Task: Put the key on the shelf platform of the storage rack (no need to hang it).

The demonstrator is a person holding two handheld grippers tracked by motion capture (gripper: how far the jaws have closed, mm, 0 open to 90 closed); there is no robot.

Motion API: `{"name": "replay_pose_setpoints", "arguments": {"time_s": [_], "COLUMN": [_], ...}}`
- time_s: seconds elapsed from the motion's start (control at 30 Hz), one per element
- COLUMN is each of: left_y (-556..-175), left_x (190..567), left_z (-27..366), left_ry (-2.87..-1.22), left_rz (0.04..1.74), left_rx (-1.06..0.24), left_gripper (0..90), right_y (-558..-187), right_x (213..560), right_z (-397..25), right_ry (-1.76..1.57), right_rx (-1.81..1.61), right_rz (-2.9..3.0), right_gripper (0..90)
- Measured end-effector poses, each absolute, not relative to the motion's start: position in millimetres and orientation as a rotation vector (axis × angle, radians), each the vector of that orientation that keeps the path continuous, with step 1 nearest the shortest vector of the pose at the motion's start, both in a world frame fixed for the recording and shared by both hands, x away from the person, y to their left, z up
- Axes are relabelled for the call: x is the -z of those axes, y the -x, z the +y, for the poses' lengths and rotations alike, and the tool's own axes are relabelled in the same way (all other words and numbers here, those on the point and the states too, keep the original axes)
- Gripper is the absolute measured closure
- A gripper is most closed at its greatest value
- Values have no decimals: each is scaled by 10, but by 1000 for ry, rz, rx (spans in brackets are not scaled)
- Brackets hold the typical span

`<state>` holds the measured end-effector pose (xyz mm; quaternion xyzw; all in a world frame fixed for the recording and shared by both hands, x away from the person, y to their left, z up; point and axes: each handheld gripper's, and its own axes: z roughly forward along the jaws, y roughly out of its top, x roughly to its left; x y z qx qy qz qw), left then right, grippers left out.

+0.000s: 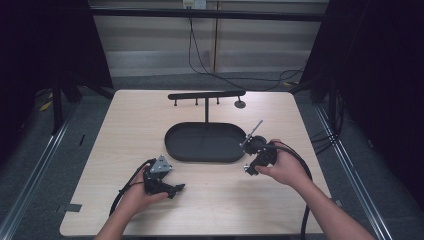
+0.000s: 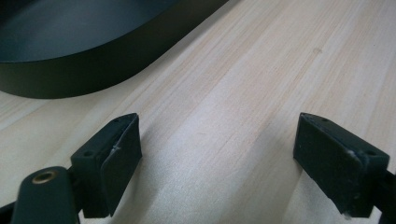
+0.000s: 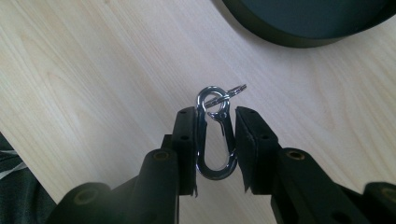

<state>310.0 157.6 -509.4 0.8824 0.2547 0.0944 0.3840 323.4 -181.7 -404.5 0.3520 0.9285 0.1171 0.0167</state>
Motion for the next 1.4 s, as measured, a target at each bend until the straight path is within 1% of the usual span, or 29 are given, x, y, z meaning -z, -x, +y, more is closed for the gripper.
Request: {"name": "replay_pose_setpoints", "arguments": {"time_s": [0.47, 0.6, 1.4], "left_y": [-3098, -3098, -3099], "left_x": [5094, 5095, 5093], "left_z": [1573, 1572, 1574], "left_ry": [-2245, -2244, -2249], "left_rz": [655, 655, 651], "left_rx": [-245, -246, -247], "left_gripper": [149, 149, 149], "right_y": [-3365, -3399, -3599], "right_x": [3897, 3886, 3829], "right_z": [-1699, -1671, -1565], "right_ry": [-1080, -1074, -1085], "right_rx": [-355, -343, -396], "right_rz": [2880, 2879, 2845], "right_gripper": [705, 720, 723]}}
